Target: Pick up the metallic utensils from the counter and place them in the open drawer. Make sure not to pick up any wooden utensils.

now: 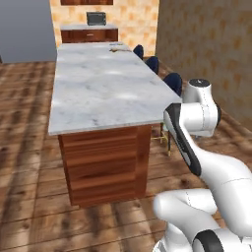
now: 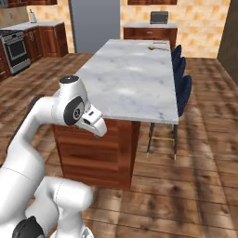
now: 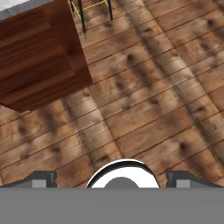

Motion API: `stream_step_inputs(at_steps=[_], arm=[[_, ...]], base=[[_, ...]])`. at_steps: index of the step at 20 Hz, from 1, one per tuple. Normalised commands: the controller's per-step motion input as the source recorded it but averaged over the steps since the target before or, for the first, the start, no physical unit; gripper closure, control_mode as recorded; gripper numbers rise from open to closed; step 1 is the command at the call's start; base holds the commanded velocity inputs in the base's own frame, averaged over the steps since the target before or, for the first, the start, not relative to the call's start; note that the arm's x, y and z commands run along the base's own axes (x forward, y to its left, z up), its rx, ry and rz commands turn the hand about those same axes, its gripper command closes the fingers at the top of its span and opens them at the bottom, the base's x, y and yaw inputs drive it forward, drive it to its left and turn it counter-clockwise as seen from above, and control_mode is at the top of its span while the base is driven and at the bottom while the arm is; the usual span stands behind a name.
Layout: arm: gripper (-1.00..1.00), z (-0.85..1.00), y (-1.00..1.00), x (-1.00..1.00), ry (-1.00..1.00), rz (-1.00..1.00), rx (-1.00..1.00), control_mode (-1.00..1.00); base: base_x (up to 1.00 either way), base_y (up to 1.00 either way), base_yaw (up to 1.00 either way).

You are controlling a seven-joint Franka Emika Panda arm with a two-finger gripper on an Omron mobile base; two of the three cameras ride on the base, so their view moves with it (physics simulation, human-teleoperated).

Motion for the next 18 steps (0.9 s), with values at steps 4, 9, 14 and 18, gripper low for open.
stream_step_inputs(at_steps=[4, 9, 14, 18], arm=[[-1.00, 0.00, 0.00, 0.00, 0.00, 0.00, 0.00, 1.00], [-1.00, 0.00, 0.00, 0.00, 0.00, 0.00, 0.00, 1.00], [-1.00, 0.00, 0.00, 0.00, 0.00, 0.00, 0.00, 1.00], [-1.00, 0.00, 0.00, 0.00, 0.00, 0.00, 0.00, 1.00]], base=[[1.00, -1.00, -0.01], [0.80, -1.00, -0.02], [0.50, -1.00, 0.14], [0.56, -1.00, 0.22]])
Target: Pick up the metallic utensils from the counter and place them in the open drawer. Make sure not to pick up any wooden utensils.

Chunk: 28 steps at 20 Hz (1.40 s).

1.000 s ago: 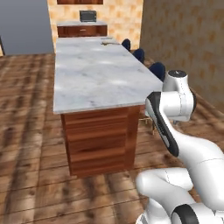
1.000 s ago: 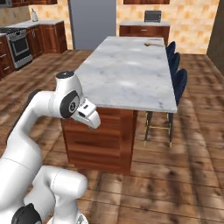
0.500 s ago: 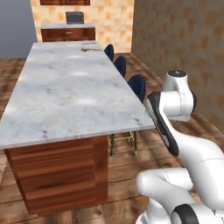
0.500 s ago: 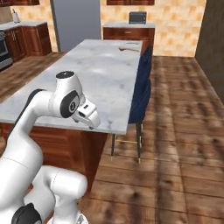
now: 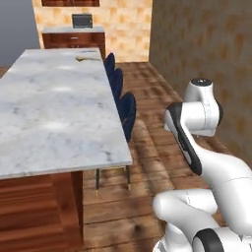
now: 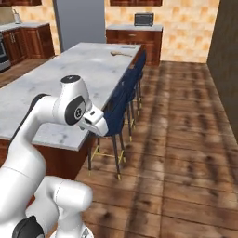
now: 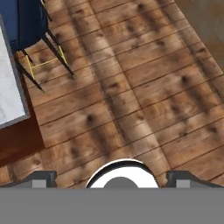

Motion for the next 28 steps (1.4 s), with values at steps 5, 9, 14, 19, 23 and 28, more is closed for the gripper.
stream_step_inputs(at_steps=[5, 9, 14, 19, 23, 28], arm=[[-1.00, 0.00, 0.00, 0.00, 0.00, 0.00, 0.00, 1.00], [-1.00, 0.00, 0.00, 0.00, 0.00, 0.00, 0.00, 1.00], [-1.00, 0.00, 0.00, 0.00, 0.00, 0.00, 0.00, 1.00], [-1.00, 0.00, 0.00, 0.00, 0.00, 0.00, 0.00, 1.00], [-1.00, 0.00, 0.00, 0.00, 0.00, 0.00, 0.00, 1.00], [-1.00, 0.00, 0.00, 0.00, 0.00, 0.00, 0.00, 1.00]], base=[[0.78, -1.00, 0.22], [0.89, -1.00, 0.24], [1.00, -1.00, 0.29], [1.00, -1.00, 0.36], [1.00, -0.99, 0.38], [1.00, -0.93, 0.41]])
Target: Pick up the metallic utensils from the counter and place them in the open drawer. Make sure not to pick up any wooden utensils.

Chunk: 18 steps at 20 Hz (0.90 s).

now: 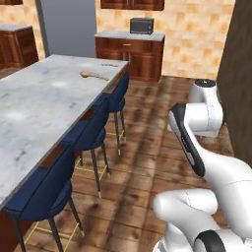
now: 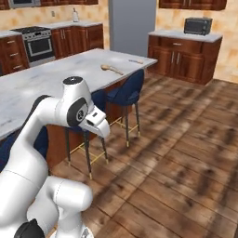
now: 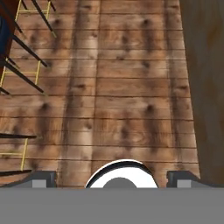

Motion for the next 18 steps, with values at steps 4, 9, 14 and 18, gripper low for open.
stream_step_inputs(at_steps=[4, 9, 14, 18], arm=[[-1.00, 0.00, 0.00, 0.00, 0.00, 0.00, 0.00, 1.00], [-1.00, 0.00, 0.00, 0.00, 0.00, 0.00, 0.00, 1.00], [-1.00, 0.00, 0.00, 0.00, 0.00, 0.00, 0.00, 1.00], [-1.00, 0.00, 0.00, 0.00, 0.00, 0.00, 0.00, 1.00]], base=[[1.00, -1.00, 0.36], [1.00, -0.99, 0.31], [1.00, -1.00, 0.33], [1.00, -1.00, 0.30]])
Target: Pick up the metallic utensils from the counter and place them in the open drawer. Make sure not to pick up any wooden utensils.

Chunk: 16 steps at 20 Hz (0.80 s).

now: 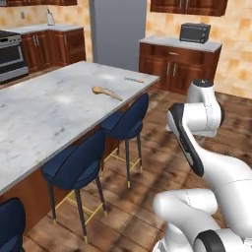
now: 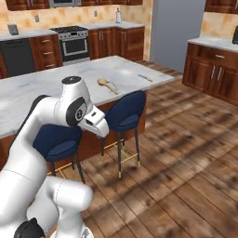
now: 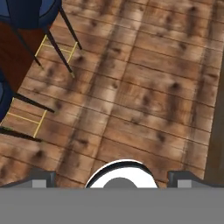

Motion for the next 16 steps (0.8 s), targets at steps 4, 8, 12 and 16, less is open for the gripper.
stream_step_inputs(at_steps=[4, 8, 12, 16], arm=[[-1.00, 0.00, 0.00, 0.00, 0.00, 0.00, 0.00, 1.00], [-1.00, 0.00, 0.00, 0.00, 0.00, 0.00, 0.00, 1.00], [-1.00, 0.00, 0.00, 0.00, 0.00, 0.00, 0.00, 1.00], [-1.00, 0.00, 0.00, 0.00, 0.00, 0.00, 0.00, 1.00]], base=[[0.93, -1.00, 0.34], [0.71, -1.00, 0.36], [0.69, -1.00, 0.38], [0.68, -1.00, 0.40]])
